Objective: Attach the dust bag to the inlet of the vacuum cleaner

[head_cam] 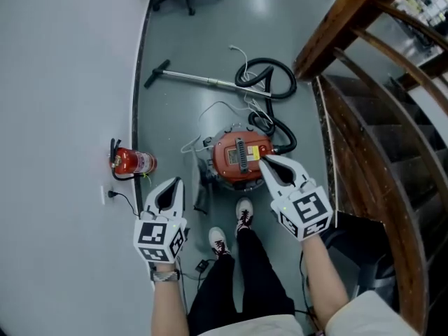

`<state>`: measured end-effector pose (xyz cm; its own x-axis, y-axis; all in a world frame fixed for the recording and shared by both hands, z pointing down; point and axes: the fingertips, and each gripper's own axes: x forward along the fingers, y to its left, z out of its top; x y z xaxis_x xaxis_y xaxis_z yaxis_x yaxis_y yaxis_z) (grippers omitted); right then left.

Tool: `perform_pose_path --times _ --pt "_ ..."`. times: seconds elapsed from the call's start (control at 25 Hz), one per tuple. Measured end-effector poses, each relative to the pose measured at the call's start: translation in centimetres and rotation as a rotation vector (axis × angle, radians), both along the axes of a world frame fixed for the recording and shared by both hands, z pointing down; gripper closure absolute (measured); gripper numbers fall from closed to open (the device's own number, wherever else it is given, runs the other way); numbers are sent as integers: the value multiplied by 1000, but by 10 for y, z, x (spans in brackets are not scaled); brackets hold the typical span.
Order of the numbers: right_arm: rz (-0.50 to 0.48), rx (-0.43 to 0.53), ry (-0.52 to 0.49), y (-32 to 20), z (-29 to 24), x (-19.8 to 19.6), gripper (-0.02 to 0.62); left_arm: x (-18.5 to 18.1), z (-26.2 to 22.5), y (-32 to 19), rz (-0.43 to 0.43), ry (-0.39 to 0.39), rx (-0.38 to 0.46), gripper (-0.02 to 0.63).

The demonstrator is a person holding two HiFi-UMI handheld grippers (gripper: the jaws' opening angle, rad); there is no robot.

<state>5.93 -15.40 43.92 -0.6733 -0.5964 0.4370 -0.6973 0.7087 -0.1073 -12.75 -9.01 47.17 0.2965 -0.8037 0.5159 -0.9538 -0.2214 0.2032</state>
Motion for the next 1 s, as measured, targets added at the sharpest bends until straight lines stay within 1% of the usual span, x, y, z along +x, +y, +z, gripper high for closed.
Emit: perform_pose_path --times 0.12,0.24,0.44,0.8,0.88,1.0 --pt "3 46 -15 7 -48 -2 560 1 -52 0 23 -12 58 605" --pt "10 102 -20 14 -96 0 560 1 -104 1 33 2 121 606" --pt "23 203 -30 25 -175 -1 560 -3 -181 5 57 -29 236 606" --pt "50 316 -54 48 -282 -12 566 -4 -286 26 104 -35 358 606" --pt "61 335 -58 53 -301 -15 568 -6 -308 31 121 -59 391 606" --pt "76 381 -70 56 -329 -16 568 -9 -340 36 138 -89 471 606"
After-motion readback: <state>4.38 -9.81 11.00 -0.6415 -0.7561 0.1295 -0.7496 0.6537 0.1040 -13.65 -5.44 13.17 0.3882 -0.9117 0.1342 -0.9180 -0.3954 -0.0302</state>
